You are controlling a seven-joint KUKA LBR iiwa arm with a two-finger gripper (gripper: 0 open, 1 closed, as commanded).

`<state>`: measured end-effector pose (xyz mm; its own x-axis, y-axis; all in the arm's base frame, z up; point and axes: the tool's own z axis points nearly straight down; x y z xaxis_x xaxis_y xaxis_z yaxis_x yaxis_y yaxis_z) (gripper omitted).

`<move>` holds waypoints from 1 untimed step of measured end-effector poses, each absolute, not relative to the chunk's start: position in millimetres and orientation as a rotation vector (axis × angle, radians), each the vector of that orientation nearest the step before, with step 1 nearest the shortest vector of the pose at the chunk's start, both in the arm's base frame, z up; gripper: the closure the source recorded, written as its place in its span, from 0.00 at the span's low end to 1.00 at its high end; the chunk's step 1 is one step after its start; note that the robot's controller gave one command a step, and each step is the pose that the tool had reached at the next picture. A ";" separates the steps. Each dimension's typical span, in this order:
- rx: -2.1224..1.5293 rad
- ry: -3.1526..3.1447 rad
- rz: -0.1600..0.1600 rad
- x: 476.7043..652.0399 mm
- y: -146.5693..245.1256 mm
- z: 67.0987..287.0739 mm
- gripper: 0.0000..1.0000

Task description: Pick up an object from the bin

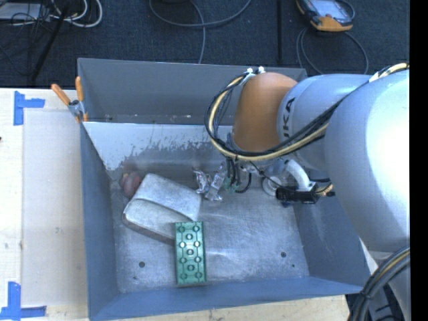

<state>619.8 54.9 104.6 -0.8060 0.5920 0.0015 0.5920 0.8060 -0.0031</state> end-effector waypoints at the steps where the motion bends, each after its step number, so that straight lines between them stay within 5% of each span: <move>1: -1.004 -2.985 -0.005 614.0 56.9 210.8 1.00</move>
Offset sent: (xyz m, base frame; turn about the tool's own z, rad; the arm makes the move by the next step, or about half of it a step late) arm -0.0075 0.0022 0.1016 0.0179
